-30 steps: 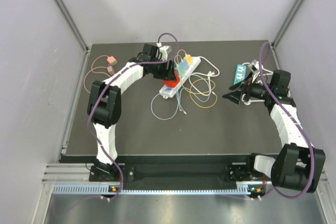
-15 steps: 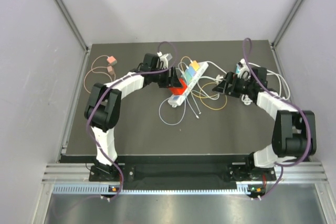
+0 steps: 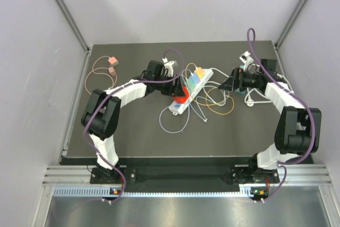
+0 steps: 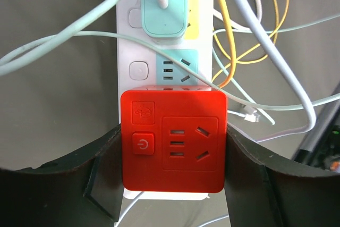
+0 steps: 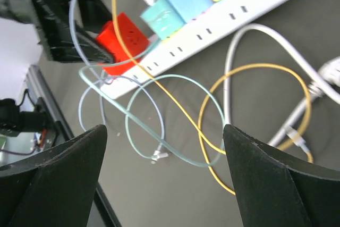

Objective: Pull the plug off the socket

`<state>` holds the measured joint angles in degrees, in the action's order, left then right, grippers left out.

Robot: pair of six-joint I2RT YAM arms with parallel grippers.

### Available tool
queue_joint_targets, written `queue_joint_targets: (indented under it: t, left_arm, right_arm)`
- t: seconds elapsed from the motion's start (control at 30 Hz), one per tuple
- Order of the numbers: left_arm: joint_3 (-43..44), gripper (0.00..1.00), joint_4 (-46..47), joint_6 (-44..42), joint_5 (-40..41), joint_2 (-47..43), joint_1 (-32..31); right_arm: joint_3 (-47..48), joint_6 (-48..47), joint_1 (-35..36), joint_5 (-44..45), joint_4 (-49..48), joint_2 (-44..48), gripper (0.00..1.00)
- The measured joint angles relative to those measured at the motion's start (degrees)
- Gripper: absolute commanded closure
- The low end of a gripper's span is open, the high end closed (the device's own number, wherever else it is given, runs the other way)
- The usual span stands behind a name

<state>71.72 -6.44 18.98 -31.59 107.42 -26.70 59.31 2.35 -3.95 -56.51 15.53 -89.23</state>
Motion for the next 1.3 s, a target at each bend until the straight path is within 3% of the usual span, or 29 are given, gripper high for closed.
queue_joint_targets:
  t: [0.17,0.47,0.7,1.1,1.3]
  left_arm:
    - [-1.31,1.00,-0.04,-4.37,4.31,-1.79,-2.10]
    - [-2.49,1.00,-0.15,-7.93,10.91,-3.48,-7.15]
    - [-4.76,1.00,3.41,-1.16,9.55,-4.28,-7.15]
    - [-4.81,1.00,7.78,10.14,6.56,-4.28,-6.91]
    - [-4.90,1.00,9.14,12.26,5.79,-4.28,-6.86]
  right_arm:
    - [0.02,0.85,-0.72,2.75,0.13,-1.03,0.11]
    - [-0.13,14.99,2.99,5.77,-11.93,-9.70,0.13]
    - [-1.86,27.91,7.85,5.33,-24.57,-14.03,0.18]
    - [-1.77,33.31,10.12,6.84,-25.83,-18.73,0.34]
    - [0.13,35.01,11.17,7.32,-25.81,-21.09,0.51]
